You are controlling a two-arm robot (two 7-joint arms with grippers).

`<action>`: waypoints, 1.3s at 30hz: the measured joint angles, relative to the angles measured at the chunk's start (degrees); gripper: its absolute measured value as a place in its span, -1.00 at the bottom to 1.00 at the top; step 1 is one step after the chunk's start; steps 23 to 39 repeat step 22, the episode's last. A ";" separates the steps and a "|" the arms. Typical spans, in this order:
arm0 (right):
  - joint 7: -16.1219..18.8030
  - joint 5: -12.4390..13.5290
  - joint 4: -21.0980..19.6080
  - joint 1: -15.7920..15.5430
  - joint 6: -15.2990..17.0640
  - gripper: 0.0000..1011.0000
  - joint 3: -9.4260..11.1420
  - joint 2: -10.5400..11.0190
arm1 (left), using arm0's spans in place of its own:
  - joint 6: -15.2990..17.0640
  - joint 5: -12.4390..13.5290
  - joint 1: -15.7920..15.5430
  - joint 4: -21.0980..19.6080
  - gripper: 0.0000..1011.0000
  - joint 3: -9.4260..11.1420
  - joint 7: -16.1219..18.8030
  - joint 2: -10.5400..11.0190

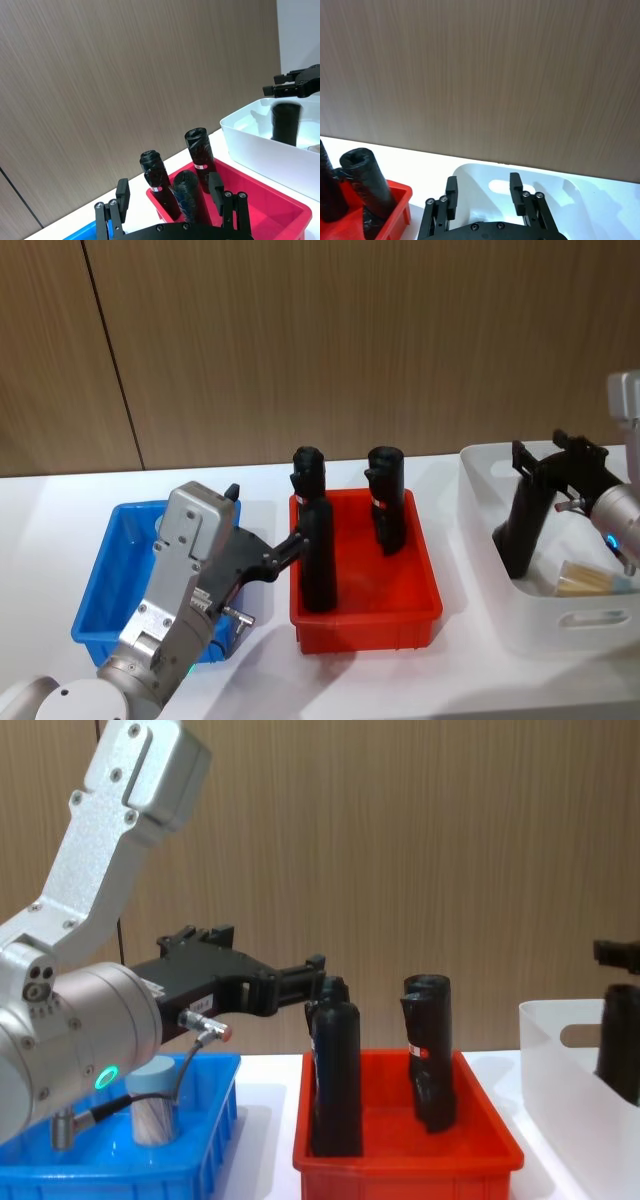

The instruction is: Pick the cotton swabs from the blue box and place them into the white box.

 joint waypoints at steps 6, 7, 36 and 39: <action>-0.07 0.01 2.63 0.93 -1.19 0.52 0.17 -0.22 | 0.00 0.00 0.00 0.00 0.99 0.00 0.00 0.00; -0.07 0.09 2.98 1.04 -1.46 0.59 0.22 -0.23 | 0.00 0.00 0.00 0.00 0.99 0.00 0.00 0.00; 0.18 0.63 4.19 1.24 -2.80 0.98 0.57 -0.19 | 0.00 0.00 0.00 0.00 0.99 0.00 0.00 0.00; 0.18 0.63 4.19 1.24 -2.80 0.98 0.57 -0.19 | 0.00 0.00 0.00 0.00 0.99 0.00 0.00 0.00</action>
